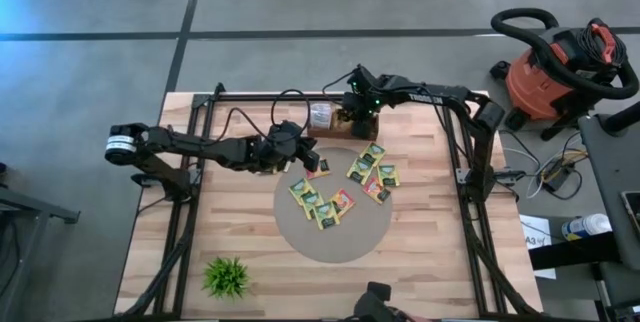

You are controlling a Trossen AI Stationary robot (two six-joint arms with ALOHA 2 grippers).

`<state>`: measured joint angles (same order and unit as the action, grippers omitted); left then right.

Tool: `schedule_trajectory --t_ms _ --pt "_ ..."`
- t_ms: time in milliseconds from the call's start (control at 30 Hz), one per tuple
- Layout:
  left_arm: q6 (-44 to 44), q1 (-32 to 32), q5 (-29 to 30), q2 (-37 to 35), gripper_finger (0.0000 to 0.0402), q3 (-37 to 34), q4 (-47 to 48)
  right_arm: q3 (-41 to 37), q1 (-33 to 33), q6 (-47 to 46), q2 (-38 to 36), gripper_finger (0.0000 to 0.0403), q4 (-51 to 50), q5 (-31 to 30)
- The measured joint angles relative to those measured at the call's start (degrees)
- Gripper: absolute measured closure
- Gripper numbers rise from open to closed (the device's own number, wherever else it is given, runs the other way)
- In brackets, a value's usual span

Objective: Pick & Place Tea
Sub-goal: Put the orange tea bag into the middle section of the wooden organizer, then put the yellow tea bag into the right section of the wooden organizer

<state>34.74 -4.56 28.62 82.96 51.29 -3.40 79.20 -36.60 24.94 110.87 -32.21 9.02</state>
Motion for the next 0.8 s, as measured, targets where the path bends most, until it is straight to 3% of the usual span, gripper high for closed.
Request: schedule_trajectory --t_ms 367,800 --pt "0.4 -0.1 0.0 -1.2 0.0346 0.2 0.7 0.7 0.0 -4.6 -0.2 0.0381 -0.9 -0.2" --pt "11.2 -1.5 2.9 -10.4 0.0346 0.6 26.2 4.6 0.6 -9.4 -8.0 0.0274 -1.9 -1.3"
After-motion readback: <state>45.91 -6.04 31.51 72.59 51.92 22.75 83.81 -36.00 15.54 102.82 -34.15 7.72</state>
